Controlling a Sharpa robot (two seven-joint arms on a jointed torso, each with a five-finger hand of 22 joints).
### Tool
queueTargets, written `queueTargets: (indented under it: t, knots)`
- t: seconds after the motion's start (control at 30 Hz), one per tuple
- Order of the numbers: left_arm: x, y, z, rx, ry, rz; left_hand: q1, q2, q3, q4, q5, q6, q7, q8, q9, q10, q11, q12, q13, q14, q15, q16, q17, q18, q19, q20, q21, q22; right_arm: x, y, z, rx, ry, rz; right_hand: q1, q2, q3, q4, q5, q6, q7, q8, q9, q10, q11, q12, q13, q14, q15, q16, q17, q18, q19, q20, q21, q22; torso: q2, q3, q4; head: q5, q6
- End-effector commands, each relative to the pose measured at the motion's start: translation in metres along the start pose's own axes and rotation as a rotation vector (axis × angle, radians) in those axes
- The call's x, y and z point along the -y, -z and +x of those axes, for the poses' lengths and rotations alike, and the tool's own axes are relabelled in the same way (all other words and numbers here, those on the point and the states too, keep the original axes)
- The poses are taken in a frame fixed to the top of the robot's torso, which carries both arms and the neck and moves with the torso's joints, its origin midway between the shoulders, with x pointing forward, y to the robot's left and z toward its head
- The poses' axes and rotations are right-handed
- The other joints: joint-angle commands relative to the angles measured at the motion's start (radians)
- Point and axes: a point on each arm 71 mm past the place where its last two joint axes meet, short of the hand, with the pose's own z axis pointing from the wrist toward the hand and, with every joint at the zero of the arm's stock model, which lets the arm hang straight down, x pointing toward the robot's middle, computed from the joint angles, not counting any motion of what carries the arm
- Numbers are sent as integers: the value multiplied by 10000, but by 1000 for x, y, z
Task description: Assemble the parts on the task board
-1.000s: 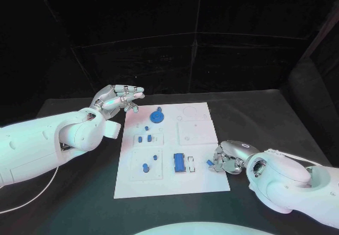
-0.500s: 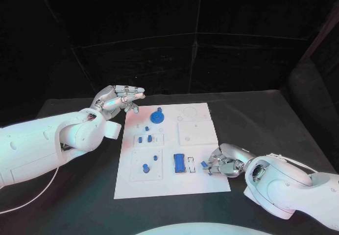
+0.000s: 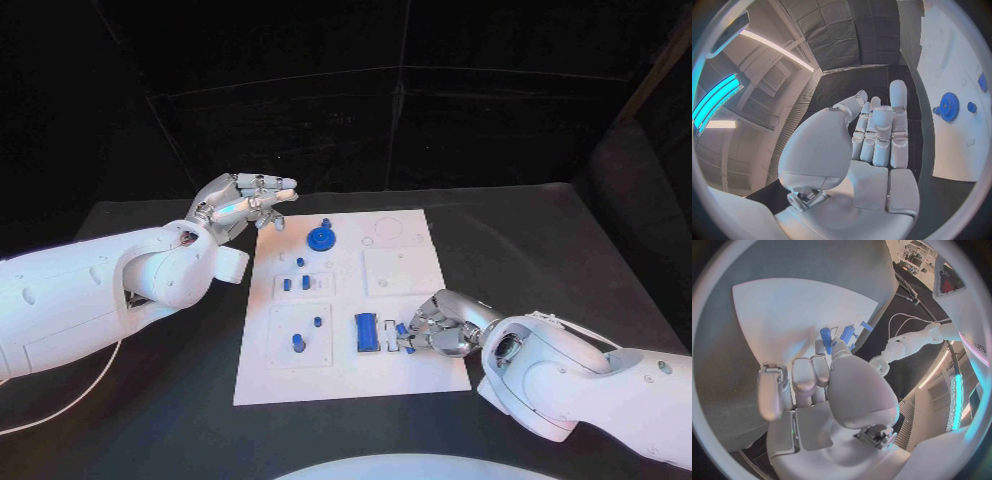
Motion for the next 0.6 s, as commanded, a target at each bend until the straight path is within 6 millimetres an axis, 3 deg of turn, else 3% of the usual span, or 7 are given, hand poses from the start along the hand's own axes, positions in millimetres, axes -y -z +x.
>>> queueTargets:
  t: [0.03,0.3,0.6]
  knots:
    - [1,-1,3,-158,90,76,-72,43,-50,14,24,-55,-20,56,7,-71,29,16,14,-59,7,7,-14,137,7,37,-39,-16,-1,-2,0,111,-177,128,-184,-102,4,105,191,91,5,-74,18,129,-83,56,41,112,-104,43,17,-44,286,-17,51,1851,3,5,-4,8,-13]
    - [1,-1,3,-164,92,75,-72,43,-50,14,24,-55,-20,56,7,-71,29,16,14,-59,7,7,-14,137,7,37,-39,-16,-9,-8,5,110,-151,9,-596,-199,-143,413,344,188,0,-125,45,171,-83,82,63,118,-105,59,46,-48,298,-23,60,1865,-8,2,4,8,3]
    - [1,-1,3,-179,97,67,-72,43,-50,14,24,-55,-20,56,7,-71,29,16,14,-59,7,7,-14,137,7,37,-39,-16,-10,-13,7,100,-68,-15,-638,-218,-172,449,406,206,-6,-132,53,179,-86,93,73,118,-108,62,50,-49,301,-25,63,1869,1,1,-6,20,30]
